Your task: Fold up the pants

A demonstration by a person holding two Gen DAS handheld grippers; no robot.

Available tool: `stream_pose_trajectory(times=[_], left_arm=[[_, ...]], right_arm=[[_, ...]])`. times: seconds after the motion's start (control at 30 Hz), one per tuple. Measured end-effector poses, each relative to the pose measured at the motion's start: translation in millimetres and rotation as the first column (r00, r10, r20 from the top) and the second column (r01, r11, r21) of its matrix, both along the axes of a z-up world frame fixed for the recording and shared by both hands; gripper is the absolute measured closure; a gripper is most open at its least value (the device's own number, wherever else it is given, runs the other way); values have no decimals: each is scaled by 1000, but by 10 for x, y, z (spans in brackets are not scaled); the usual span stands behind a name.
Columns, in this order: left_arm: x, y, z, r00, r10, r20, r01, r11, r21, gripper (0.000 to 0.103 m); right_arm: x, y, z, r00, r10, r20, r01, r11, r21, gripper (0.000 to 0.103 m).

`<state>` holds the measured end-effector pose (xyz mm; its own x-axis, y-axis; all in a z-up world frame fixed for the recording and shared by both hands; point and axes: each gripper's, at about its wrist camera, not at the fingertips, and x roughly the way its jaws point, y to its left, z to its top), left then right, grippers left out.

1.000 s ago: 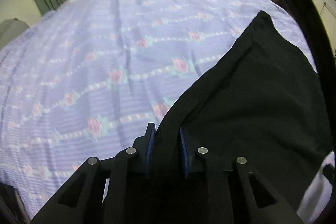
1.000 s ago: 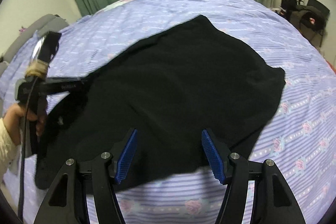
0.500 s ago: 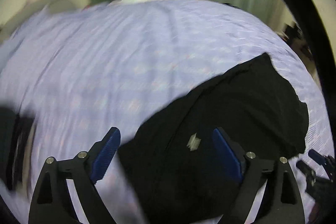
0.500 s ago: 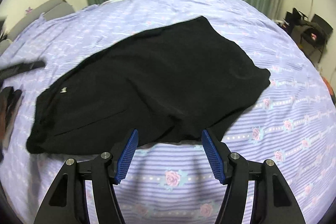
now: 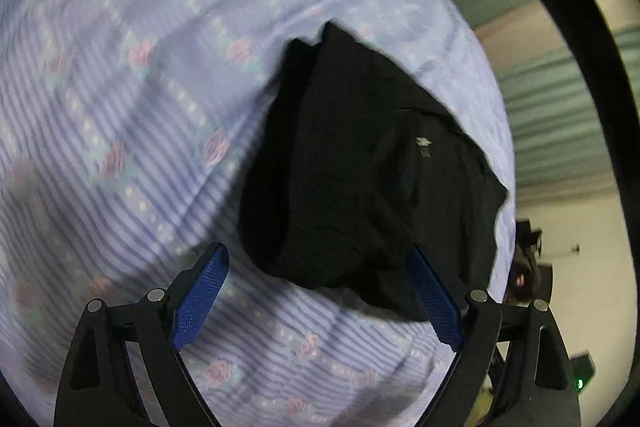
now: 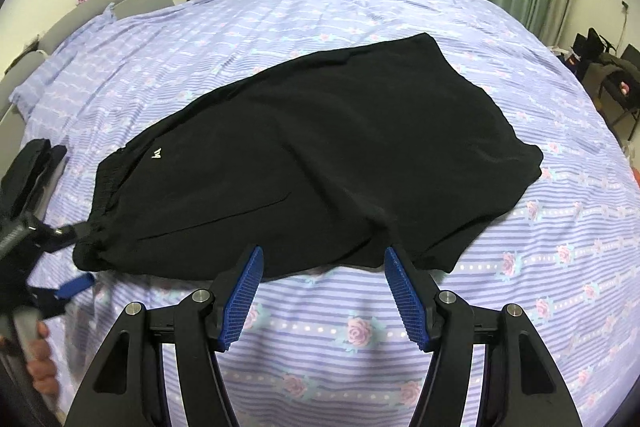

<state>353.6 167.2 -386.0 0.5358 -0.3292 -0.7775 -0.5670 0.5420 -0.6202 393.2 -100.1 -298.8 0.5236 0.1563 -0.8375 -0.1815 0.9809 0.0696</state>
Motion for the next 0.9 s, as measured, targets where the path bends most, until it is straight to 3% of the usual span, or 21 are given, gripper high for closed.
stream_pose_trajectory(times=[0.1,0.17,0.3,0.33,0.37,0.4,0.47,0.53,0.6,0.67,0.7,0.8,0.9], left_arm=[[37,-46,-174,997,77,28,-74,991,-110,15],[122,-34,-141,992,101,78,-94,991,-94,17],[283,-12,-137,983,159,89,-153,986,-71,19],[326,-8,-176,983,170,72,-166,984,-62,24],[328,-7,-203,982,179,61,-176,983,-52,37],[374,-4,-233,981,188,45,-187,982,-33,57],[425,3,-238,984,173,38,-172,985,-12,71],[366,22,-73,990,129,54,-132,990,55,79],[373,26,179,994,67,86,-82,981,176,82],[428,58,410,997,0,78,-29,930,367,82],[457,88,413,998,-7,59,-19,909,417,82],[565,113,426,998,-49,27,31,887,461,81],[599,11,504,995,-95,16,73,853,517,81]], right_arm=[[21,-25,-26,1000,-14,-19,15,1000,17,40],[16,-19,-33,1000,-15,-23,15,1000,20,40],[-13,42,-50,1000,-15,-11,15,1000,17,40],[-14,57,-61,1000,-13,-12,14,1000,20,40],[-11,74,-73,1000,-14,-16,15,1000,22,40],[-7,84,-84,1000,-18,-21,18,1000,23,40],[-8,94,-74,999,-19,-26,20,999,26,40],[-28,109,-39,1000,-10,-20,10,1000,20,40],[-62,121,9,1000,5,-13,-5,1000,28,40],[-108,133,59,1000,16,-4,-16,999,33,40],[-132,148,71,1000,20,1,-20,999,31,40],[-179,244,75,999,34,19,-33,999,-19,40],[-210,286,116,997,62,35,-62,998,2,40]])
